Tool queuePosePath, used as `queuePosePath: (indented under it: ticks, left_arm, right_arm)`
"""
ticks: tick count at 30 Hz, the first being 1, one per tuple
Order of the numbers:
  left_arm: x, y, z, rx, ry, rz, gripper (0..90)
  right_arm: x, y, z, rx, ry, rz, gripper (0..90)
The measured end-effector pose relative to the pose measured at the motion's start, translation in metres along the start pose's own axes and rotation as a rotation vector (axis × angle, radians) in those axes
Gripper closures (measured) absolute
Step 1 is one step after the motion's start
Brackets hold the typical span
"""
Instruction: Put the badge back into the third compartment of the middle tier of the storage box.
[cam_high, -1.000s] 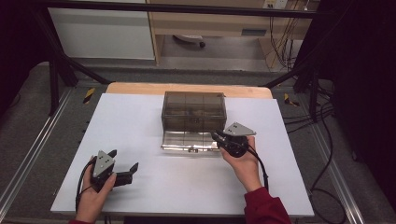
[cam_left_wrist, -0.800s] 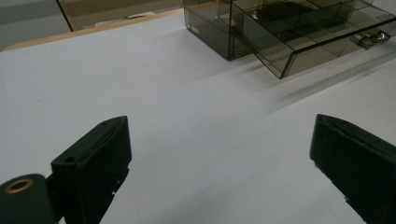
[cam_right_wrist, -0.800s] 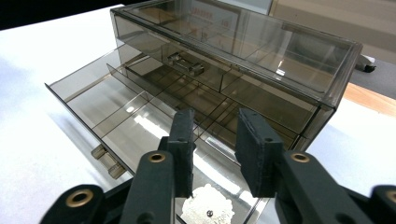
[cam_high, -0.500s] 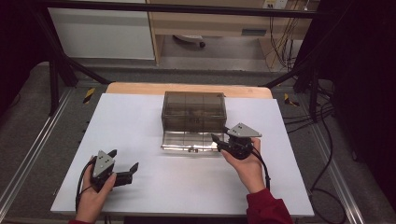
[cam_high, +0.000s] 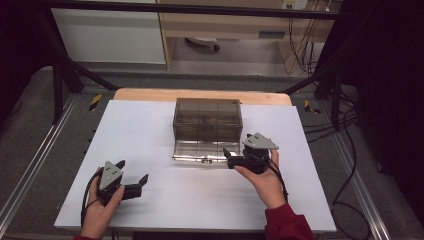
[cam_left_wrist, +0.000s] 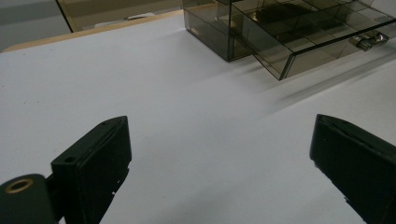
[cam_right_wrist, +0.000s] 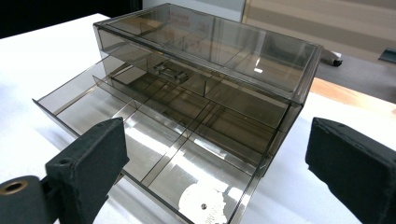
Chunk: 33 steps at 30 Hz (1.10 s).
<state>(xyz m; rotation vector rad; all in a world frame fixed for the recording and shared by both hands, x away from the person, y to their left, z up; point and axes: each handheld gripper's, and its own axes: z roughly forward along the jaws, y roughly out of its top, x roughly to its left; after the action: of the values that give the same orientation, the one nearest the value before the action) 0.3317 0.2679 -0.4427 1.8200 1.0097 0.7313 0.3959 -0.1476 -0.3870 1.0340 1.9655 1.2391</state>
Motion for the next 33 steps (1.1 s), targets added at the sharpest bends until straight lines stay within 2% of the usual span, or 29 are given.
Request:
queuePosePath:
  ticks: [11, 19, 33]
  left_arm:
    - [0.0, 0.0, -0.001, -0.005, 0.001, 0.001, 5.7]
    - [0.0, 0.0, -0.001, -0.006, 0.001, 0.002, 5.7]
    - [0.001, 0.001, -0.001, -0.007, 0.0, 0.0, 5.3]
  right_arm:
    - [0.003, 0.001, -0.007, -0.054, -0.022, -0.025, 2.6]
    - [0.004, 0.003, -0.011, -0.084, -0.025, -0.018, 2.2]
    - [0.012, 0.008, -0.018, -0.091, -0.003, -0.02, 1.7]
